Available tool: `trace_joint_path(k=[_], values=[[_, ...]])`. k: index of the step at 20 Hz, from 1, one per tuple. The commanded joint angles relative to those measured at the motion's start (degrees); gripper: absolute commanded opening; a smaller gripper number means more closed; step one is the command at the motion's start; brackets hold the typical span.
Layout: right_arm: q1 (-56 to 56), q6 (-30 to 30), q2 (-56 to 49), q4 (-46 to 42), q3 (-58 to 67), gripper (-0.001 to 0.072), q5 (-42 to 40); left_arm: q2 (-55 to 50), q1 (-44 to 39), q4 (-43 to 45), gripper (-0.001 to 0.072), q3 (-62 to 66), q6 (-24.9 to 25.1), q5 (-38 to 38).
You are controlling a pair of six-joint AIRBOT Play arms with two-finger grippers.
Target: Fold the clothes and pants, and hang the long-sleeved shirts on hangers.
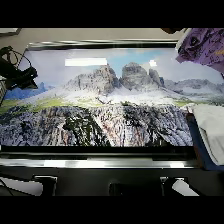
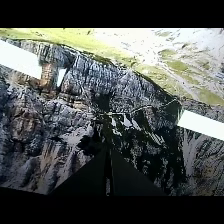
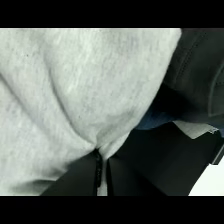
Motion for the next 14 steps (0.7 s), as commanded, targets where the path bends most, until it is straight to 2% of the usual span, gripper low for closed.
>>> trace_joint_path(k=[1,6,7,8,9,11,13,14], values=[[0.0,0.0,0.0,-1.7,-2.3,0.0030,-1.0,0.0,0.0,0.0,0.0018,0.0,0.0,0.0],[0.0,0.0,0.0,-2.8,-3.7,0.0039,-0.7,0.0,0.0,0.0,0.0018,0.0,0.0,0.0],[0.0,0.0,0.0,-3.3,-3.6,0.0110,-0.5,0.0,0.0,0.0,0.0018,0.0,0.0,0.0],[0.0,-0.1,0.0,-3.4,-3.5,0.0237,-0.4,0.0,0.0,0.0,0.0018,0.0,0.0,0.0],[0.0,0.0,0.0,-3.1,-2.7,0.0319,-0.6,0.0,0.0,0.0,0.0018,0.0,0.0,0.0],[0.0,-0.6,0.0,5.1,2.1,0.0314,-3.7,0.0,0.0,0.0,0.0018,0.0,0.0,0.0],[1.1,-4.2,0.0,24.0,8.8,0.0289,-12.7,0.2,0.0,0.0,0.0017,0.0,1.4,0.1],[3.8,-5.7,0.0,31.1,11.1,0.0247,-17.9,0.5,0.0,0.0,0.0017,0.0,3.4,0.3]])
